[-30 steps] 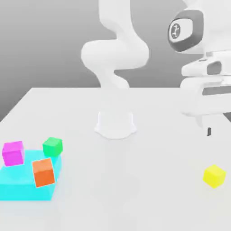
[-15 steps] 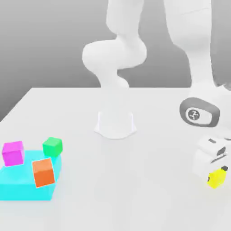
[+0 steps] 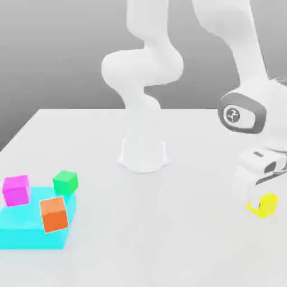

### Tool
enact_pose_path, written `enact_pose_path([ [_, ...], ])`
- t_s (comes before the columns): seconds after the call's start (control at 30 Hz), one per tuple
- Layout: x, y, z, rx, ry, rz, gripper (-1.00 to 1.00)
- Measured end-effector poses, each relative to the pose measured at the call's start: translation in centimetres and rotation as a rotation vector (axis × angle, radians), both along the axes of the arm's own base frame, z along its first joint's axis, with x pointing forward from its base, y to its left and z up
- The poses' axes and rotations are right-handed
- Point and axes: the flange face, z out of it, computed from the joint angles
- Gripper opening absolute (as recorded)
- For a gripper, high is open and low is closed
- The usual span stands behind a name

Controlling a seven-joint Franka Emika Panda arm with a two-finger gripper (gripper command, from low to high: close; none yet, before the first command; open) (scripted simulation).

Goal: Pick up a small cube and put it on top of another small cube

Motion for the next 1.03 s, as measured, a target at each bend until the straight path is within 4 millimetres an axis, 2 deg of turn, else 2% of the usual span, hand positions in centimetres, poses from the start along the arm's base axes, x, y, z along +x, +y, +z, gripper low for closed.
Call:
enact_pose_path([
  [0.03,1.4,-3.6,0.7,-0.014,-0.005,-0.046,-1.00],
  [0.1,2.7,-8.9,2.1,-0.038,-0.011,-0.091,-1.00],
  [0.13,3.0,-11.6,2.8,-0.047,-0.012,-0.114,-1.00],
  [0.23,2.7,-17.7,4.8,-0.066,-0.008,-0.140,-1.00],
  [0.37,0.6,-26.4,6.9,-0.065,0.007,-0.208,-1.00],
  [0.53,-4.6,-35.6,8.6,-0.019,0.028,-0.294,-1.00],
  [0.63,-8.7,-39.8,8.9,0.030,0.032,-0.336,-1.00],
  [0.7,-11.0,-41.6,8.6,0.065,0.030,-0.354,-1.00],
  [0.9,-11.8,-42.2,3.6,0.080,0.029,-0.360,-1.00],
  [0.93,-11.9,-42.2,2.7,0.078,0.029,-0.361,1.00],
  [1.03,-11.9,-42.2,2.7,0.078,0.029,-0.361,1.00],
])
